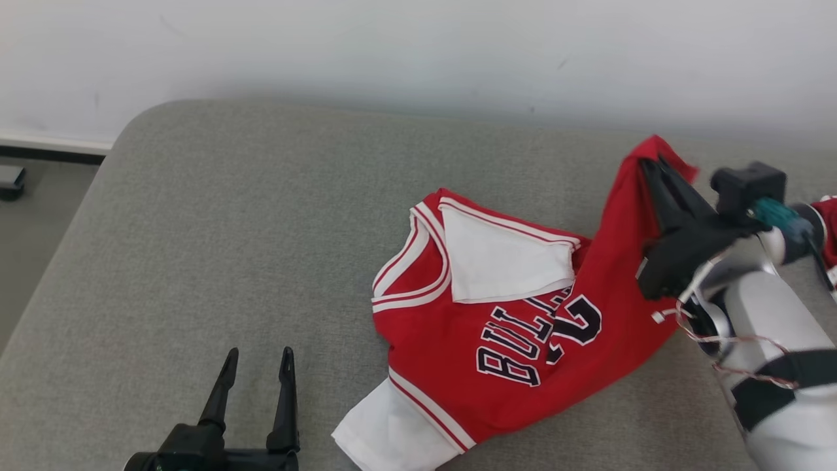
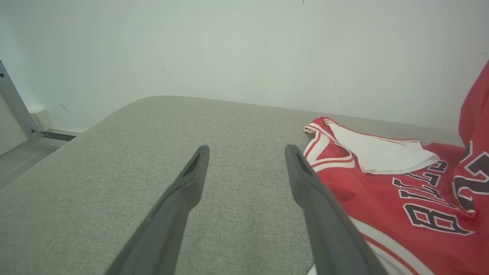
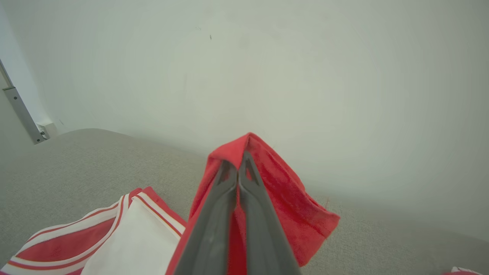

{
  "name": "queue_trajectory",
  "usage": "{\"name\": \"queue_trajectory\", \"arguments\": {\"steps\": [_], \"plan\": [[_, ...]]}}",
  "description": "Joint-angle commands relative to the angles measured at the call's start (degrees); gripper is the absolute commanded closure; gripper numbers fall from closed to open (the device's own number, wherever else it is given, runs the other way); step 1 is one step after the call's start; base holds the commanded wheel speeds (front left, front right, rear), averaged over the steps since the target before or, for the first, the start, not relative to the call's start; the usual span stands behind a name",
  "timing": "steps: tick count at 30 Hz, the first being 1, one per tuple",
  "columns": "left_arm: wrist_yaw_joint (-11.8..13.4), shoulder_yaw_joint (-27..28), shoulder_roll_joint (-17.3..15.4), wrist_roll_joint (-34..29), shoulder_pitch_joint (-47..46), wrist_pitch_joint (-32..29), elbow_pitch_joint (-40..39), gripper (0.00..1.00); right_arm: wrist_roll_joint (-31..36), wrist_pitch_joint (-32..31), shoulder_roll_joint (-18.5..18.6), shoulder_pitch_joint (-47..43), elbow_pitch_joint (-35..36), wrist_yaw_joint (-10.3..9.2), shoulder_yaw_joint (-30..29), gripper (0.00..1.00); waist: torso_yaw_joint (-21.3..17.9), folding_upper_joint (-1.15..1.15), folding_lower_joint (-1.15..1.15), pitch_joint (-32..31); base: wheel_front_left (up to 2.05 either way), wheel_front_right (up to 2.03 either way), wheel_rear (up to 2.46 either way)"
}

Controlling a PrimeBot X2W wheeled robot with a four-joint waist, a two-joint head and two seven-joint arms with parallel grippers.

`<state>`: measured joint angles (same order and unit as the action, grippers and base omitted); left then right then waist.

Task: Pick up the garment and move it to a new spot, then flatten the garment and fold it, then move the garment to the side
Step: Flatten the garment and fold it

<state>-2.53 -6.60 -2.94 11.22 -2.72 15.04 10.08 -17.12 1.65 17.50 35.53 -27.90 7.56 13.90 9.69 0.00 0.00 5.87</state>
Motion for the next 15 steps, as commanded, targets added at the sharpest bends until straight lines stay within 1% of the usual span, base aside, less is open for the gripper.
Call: {"name": "queue_trajectory", "arguments": {"steps": [1,7,8,9,10,15], "plan": [[0.06,-0.42,0.09,0.82,-0.93,0.19,0.18,0.0,-0.2,0.96,-0.91,2.27,-2.38,-0.14,1.13,1.0,1.7,0.0,0.0,1.5,0.0,0.0,0.0],[0.46,-2.62,0.08,1.41,-2.34,0.19,0.65,0.0,-0.32,3.66,-3.53,10.22,-15.52,-0.14,7.1,1.0,4.0,0.0,0.0,2.77,0.0,0.0,0.0],[0.53,-3.01,0.09,1.45,-2.49,0.19,0.69,0.0,-0.56,3.89,-3.97,11.03,-17.76,-0.14,7.96,0.97,4.3,0.0,0.0,2.94,0.0,0.0,0.0],[0.62,-3.3,0.08,1.55,-2.59,0.18,0.69,0.0,-0.66,3.88,-4.28,11.69,-19.84,-0.14,8.84,0.09,4.52,0.0,0.0,3.03,0.0,0.0,0.0],[0.76,-3.59,0.08,1.69,-2.72,0.19,0.71,0.0,-1.0,3.75,-4.51,12.29,-21.91,-0.14,9.57,0.0,4.75,0.0,0.0,3.17,0.0,0.0,0.0],[1.32,-3.68,0.08,1.75,-2.82,0.18,0.67,0.0,-2.53,6.11,-5.12,14.24,-28.21,-0.14,12.71,0.0,4.54,0.0,0.0,3.13,0.0,0.0,0.0]]}}
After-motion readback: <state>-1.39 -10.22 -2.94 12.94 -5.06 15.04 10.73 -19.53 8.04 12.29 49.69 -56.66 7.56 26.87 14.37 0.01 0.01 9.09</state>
